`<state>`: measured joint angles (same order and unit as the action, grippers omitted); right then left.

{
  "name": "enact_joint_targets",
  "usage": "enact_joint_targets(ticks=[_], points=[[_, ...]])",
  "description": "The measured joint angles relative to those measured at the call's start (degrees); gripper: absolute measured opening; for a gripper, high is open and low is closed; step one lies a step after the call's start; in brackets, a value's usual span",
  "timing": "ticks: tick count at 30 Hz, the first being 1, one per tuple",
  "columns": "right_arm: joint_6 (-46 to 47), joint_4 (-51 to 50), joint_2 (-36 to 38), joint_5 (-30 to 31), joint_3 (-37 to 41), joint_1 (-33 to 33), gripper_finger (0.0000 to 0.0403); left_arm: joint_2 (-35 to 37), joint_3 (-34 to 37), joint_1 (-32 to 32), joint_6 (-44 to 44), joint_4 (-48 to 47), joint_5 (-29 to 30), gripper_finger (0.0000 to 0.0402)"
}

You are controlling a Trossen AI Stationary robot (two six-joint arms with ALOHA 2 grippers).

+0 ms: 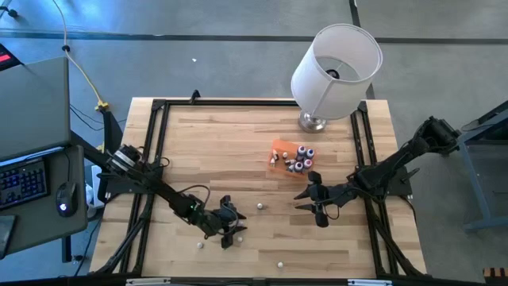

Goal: Pick & Place food coloring
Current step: Put the top small red food coloring bottle into the orange container

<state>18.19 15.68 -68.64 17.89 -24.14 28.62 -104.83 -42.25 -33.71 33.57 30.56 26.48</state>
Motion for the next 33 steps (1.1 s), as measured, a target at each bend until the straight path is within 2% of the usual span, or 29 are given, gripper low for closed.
enact_joint_targets(ticks=[8,12,25,29,33], points=[[-0.17,1.77,0.02,-0.04,0.00,0.00,0.0140,-2.93,0.14,0.51,4.76,-0.71,-0.43,0.0172],[-0.41,1.75,0.02,-0.02,0.00,0.00,0.0140,-2.91,0.13,1.19,7.24,-0.37,-2.85,0.0172],[-0.43,1.71,0.02,-0.04,0.00,0.00,0.0140,-2.69,-0.21,1.46,6.95,-3.98,-5.10,0.0172],[-0.65,1.73,0.02,-0.04,0.00,0.00,0.0140,-2.72,-0.30,1.46,4.15,-4.58,-5.06,0.0152],[-0.65,1.73,0.02,-0.04,0.00,0.00,0.0140,-2.81,-0.88,1.49,0.90,-5.01,-4.20,0.0107]])
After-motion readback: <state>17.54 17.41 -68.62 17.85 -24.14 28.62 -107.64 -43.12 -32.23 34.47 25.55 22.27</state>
